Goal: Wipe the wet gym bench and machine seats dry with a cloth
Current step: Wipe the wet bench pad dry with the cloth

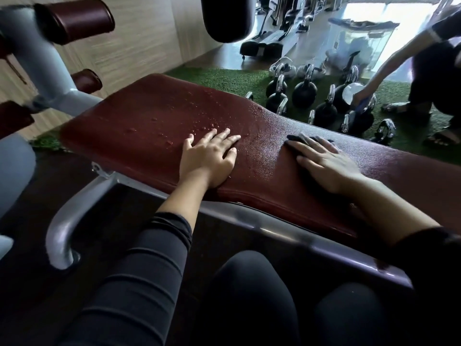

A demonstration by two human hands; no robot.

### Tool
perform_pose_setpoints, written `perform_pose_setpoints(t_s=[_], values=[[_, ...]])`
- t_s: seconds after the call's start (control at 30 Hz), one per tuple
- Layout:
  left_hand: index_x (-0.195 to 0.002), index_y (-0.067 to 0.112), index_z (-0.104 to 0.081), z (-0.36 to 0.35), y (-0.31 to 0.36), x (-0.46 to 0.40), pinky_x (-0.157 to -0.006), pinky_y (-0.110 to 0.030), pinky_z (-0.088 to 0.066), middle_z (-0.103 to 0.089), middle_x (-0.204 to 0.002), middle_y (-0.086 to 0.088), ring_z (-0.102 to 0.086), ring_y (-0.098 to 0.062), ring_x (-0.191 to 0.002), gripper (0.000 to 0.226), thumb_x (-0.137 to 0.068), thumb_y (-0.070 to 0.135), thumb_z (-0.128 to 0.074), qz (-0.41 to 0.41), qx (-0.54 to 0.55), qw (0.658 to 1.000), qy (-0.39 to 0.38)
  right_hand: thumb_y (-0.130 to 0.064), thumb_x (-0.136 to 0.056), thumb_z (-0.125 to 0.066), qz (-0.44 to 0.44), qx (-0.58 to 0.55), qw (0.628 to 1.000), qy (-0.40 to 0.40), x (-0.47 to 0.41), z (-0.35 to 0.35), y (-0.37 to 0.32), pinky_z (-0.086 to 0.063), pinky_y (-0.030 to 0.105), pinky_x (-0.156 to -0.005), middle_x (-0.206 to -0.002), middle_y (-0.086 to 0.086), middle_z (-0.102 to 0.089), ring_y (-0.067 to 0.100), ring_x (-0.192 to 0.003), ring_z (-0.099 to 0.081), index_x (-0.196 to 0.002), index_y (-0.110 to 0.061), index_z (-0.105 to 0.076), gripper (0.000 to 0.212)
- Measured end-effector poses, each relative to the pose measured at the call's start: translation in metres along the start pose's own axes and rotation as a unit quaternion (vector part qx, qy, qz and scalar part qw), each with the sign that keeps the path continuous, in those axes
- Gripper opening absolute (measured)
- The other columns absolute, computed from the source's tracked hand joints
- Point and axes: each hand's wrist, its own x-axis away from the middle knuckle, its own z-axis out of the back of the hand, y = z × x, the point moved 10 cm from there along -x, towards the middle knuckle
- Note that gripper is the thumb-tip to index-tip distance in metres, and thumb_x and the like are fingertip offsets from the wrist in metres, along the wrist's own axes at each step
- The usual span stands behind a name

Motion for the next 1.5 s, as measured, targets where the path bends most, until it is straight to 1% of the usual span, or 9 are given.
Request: perform_pose_setpoints(t_s=[0.1, 0.23, 0.4, 0.57, 0.73, 0.9, 1.07, 1.27, 1.5], values=[[-0.144, 0.05, -0.031, 0.001, -0.001, 0.0, -0.117, -0.046, -0.003, -0.019, -0.157, 0.023, -0.013, -0.003, -0.146, 0.044, -0.101, 0.043, -0.026, 0.002, 0.006, 1.0, 0.004, -0.045, -0.099, -0.025, -0.008, -0.003, 1.0, 0.023, -0.027, -0.003, -0.048, -0.004, 0.043, -0.118, -0.158, -0.013, -0.007, 0.017, -0.146, -0.003, -0.146, -0.042, -0.013, 0.049], [-0.145, 0.046, -0.032, 0.001, -0.004, 0.0, -0.118, -0.043, -0.003, -0.021, -0.155, 0.025, -0.013, 0.001, -0.145, 0.044, -0.103, 0.041, -0.021, 0.005, 0.03, 0.999, 0.009, -0.044, -0.097, -0.023, 0.073, 0.004, 0.995, 0.062, 0.006, -0.005, -0.116, -0.009, 0.041, -0.118, -0.156, -0.01, -0.017, 0.019, -0.145, -0.013, -0.148, -0.035, -0.019, 0.051], [-0.147, 0.045, -0.03, -0.001, -0.005, 0.0, -0.118, -0.044, -0.002, -0.019, -0.156, 0.023, -0.013, -0.002, -0.146, 0.047, -0.1, 0.043, -0.027, 0.002, 0.013, 1.0, 0.008, -0.049, -0.096, -0.017, 0.178, 0.059, 0.98, 0.066, 0.072, -0.006, -0.098, -0.016, 0.036, -0.118, -0.154, -0.013, -0.024, 0.013, -0.144, -0.017, -0.147, -0.038, -0.023, 0.052], [-0.147, 0.044, -0.03, -0.001, -0.004, 0.0, -0.119, -0.045, -0.002, -0.02, -0.157, 0.022, -0.013, -0.002, -0.146, 0.048, -0.1, 0.043, -0.028, 0.003, 0.009, 1.0, 0.013, -0.062, -0.088, -0.005, 0.101, 0.01, 0.995, 0.007, 0.042, 0.001, -0.035, -0.004, 0.034, -0.12, -0.156, -0.018, -0.006, 0.004, -0.145, 0.002, -0.142, -0.052, -0.005, 0.055], [-0.146, 0.045, -0.033, 0.0, -0.003, -0.001, -0.118, -0.041, -0.002, -0.021, -0.155, 0.025, -0.013, 0.001, -0.145, 0.045, -0.103, 0.041, -0.019, 0.007, 0.028, 1.0, 0.013, -0.042, -0.099, -0.024, 0.009, -0.003, 0.999, 0.033, -0.018, 0.0, -0.065, -0.002, 0.04, -0.119, -0.158, -0.011, -0.001, 0.016, -0.146, -0.002, -0.148, -0.035, -0.016, 0.05], [-0.144, 0.044, -0.038, 0.002, -0.007, 0.001, -0.118, -0.039, -0.002, -0.026, -0.153, 0.026, -0.015, 0.003, -0.144, 0.045, -0.104, 0.036, -0.016, 0.007, 0.055, 0.998, 0.025, -0.041, -0.097, -0.025, 0.114, 0.023, 0.989, 0.086, 0.022, -0.005, -0.137, -0.01, 0.04, -0.118, -0.156, -0.007, -0.019, 0.021, -0.144, -0.017, -0.148, -0.029, -0.024, 0.053], [-0.145, 0.046, -0.034, -0.001, -0.007, -0.001, -0.118, -0.039, -0.002, -0.022, -0.154, 0.026, -0.013, 0.002, -0.144, 0.045, -0.103, 0.04, -0.017, 0.009, 0.034, 0.999, 0.019, -0.041, -0.097, -0.025, 0.239, 0.076, 0.966, 0.055, 0.078, -0.009, -0.108, -0.021, 0.039, -0.117, -0.154, -0.01, -0.025, 0.017, -0.143, -0.02, -0.147, -0.033, -0.024, 0.051], [-0.145, 0.048, -0.031, -0.001, -0.005, -0.001, -0.118, -0.04, -0.002, -0.02, -0.155, 0.027, -0.011, 0.001, -0.145, 0.044, -0.102, 0.043, -0.022, 0.021, 0.008, 1.0, 0.01, -0.057, -0.089, -0.005, 0.175, 0.008, 0.984, 0.017, 0.041, 0.002, -0.063, -0.006, 0.033, -0.12, -0.155, -0.021, -0.007, 0.004, -0.145, 0.001, -0.145, -0.047, -0.007, 0.057], [-0.148, 0.046, -0.023, -0.002, 0.0, -0.001, -0.119, -0.044, 0.0, -0.013, -0.158, 0.024, -0.007, -0.001, -0.146, 0.047, -0.102, 0.044, -0.022, 0.035, -0.036, 0.999, -0.015, -0.045, -0.098, -0.026, 0.109, -0.04, 0.993, 0.032, -0.02, 0.004, -0.058, 0.002, 0.03, -0.117, -0.155, -0.021, -0.01, 0.008, -0.145, -0.003, -0.145, -0.048, -0.014, 0.048]])
